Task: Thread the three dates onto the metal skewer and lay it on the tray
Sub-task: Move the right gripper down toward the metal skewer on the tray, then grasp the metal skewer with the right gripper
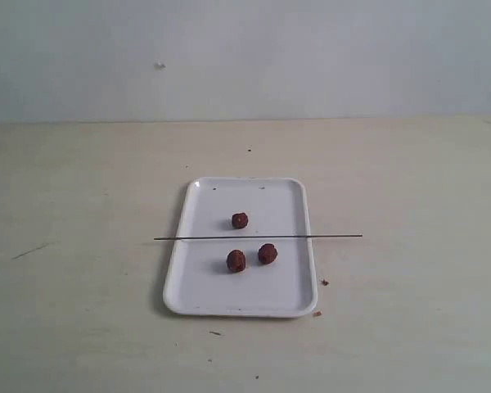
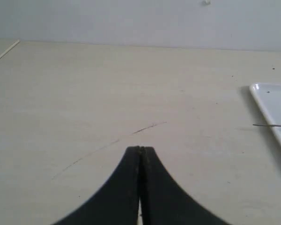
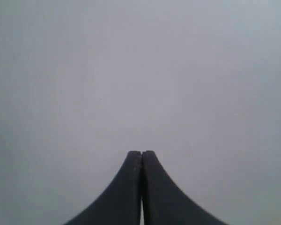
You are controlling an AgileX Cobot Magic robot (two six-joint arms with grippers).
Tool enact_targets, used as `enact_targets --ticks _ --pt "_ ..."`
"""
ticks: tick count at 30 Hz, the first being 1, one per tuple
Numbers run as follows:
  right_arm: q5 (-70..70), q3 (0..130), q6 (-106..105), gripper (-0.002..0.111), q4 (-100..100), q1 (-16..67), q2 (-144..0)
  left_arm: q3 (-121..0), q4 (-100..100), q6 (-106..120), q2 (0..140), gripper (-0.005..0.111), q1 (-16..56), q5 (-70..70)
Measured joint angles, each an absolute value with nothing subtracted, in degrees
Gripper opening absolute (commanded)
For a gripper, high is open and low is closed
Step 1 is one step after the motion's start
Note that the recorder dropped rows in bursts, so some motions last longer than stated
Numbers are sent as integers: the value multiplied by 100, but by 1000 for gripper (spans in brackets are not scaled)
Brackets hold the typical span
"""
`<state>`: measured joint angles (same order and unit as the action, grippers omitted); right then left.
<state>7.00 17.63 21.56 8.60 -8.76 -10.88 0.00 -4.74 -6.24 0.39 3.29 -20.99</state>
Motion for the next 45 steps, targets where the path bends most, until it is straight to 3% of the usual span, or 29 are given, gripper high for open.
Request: enact_targets --ticks 6,14,21,24,31,45 --pt "-501 3533 1296 0 36 -876 -3747 0 -474 -624 39 0 329 -2099" --pt "-3559 5951 -3220 2 1155 -846 -7433 0 -474 -614 39 0 329 -2099" --pt "-5229 7293 -5530 2 1745 252 -9520 0 -474 -614 39 0 329 -2099" --pt "-5489 7700 -5797 7 1078 866 -10148 0 -474 -614 39 0 329 -2099" --pt "-5811 8547 -6645 44 915 1660 -11198 0 -474 -614 39 0 329 -2099" --pt "-5820 9246 -6671 39 434 2008 -12465 0 -474 -614 39 0 329 -2099"
